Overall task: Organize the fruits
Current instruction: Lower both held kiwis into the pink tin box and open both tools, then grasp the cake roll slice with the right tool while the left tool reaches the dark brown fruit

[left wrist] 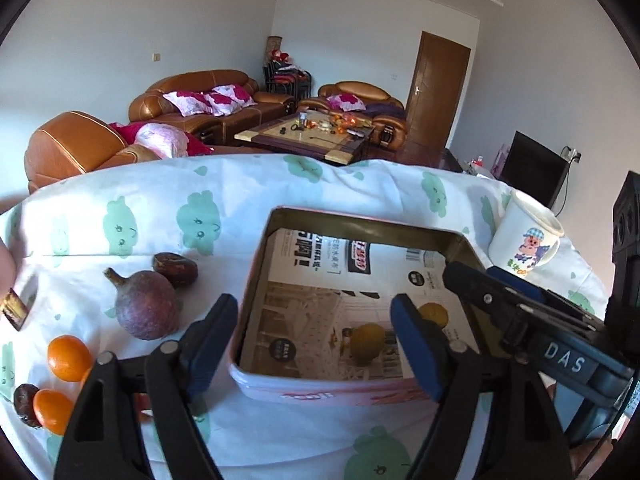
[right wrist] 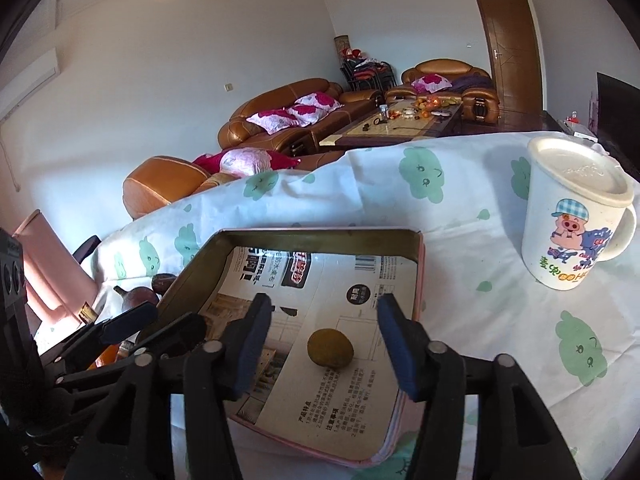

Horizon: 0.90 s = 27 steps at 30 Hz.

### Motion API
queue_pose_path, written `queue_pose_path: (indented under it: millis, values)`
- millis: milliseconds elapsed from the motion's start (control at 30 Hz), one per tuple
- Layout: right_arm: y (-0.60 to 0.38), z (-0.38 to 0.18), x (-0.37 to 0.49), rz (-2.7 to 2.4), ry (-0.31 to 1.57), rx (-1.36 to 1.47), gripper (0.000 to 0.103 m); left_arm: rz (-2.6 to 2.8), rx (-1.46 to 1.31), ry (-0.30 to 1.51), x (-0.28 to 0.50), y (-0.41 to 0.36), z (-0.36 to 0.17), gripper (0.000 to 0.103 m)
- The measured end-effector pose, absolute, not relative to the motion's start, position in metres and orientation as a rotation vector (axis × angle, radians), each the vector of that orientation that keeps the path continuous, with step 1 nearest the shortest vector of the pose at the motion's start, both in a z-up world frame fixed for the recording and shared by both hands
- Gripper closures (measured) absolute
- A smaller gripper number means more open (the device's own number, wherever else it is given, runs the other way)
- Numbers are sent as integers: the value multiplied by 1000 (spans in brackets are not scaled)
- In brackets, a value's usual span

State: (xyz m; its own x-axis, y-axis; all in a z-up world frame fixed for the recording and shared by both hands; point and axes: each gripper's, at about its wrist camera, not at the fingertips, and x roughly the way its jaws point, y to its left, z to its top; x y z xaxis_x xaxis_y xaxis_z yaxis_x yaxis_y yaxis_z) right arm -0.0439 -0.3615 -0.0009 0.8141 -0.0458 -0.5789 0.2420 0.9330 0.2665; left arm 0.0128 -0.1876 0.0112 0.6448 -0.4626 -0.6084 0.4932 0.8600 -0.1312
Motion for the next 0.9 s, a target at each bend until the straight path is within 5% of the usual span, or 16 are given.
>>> queue_pose_path:
  millis: [67, 900]
  values:
    - [-359, 2, -47, -163, 579, 329, 31, -502, 62, 621, 7, -178, 17, 2]
    - [-259, 11, -78, -237, 510, 197, 31, -281, 130, 617, 8, -47, 0, 2]
